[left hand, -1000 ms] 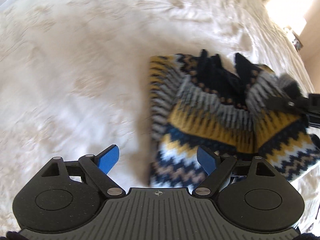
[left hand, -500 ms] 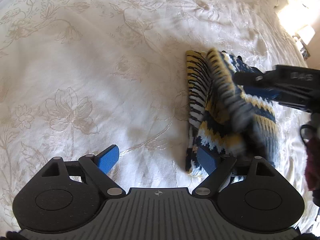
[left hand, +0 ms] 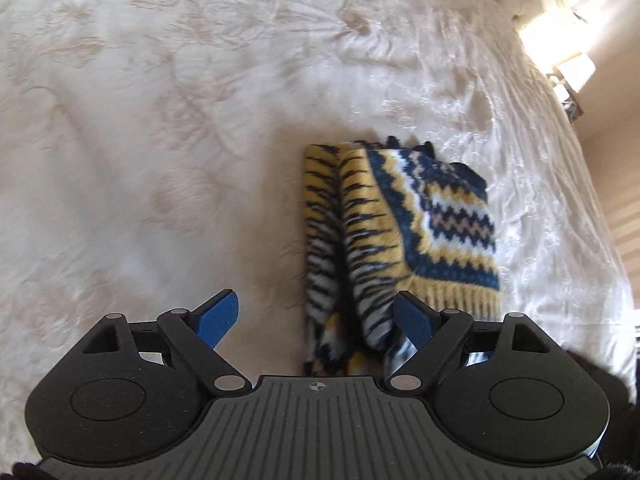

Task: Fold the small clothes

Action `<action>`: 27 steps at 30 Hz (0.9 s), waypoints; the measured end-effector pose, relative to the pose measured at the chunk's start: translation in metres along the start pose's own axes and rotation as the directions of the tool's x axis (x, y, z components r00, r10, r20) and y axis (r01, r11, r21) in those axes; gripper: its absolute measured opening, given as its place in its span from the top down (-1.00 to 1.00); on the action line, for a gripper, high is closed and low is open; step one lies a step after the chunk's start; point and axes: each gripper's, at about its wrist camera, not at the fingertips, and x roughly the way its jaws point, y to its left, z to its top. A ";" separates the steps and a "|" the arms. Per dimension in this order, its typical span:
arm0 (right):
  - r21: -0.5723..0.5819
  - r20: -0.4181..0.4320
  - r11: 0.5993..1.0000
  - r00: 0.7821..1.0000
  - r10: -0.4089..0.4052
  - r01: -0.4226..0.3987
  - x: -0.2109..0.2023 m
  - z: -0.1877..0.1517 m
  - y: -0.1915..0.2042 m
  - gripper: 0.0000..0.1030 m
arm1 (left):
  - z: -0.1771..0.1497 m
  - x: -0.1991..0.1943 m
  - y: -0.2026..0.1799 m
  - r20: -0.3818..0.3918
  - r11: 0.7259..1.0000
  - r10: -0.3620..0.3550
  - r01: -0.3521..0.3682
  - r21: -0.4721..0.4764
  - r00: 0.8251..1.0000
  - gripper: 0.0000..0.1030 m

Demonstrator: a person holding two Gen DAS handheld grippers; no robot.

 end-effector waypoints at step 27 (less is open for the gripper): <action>-0.111 0.115 0.984 0.985 -0.129 0.142 -0.007 -0.003 0.017 0.66 | 0.018 0.064 -0.030 -0.152 0.966 -0.243 0.226 -0.125 0.958 -0.64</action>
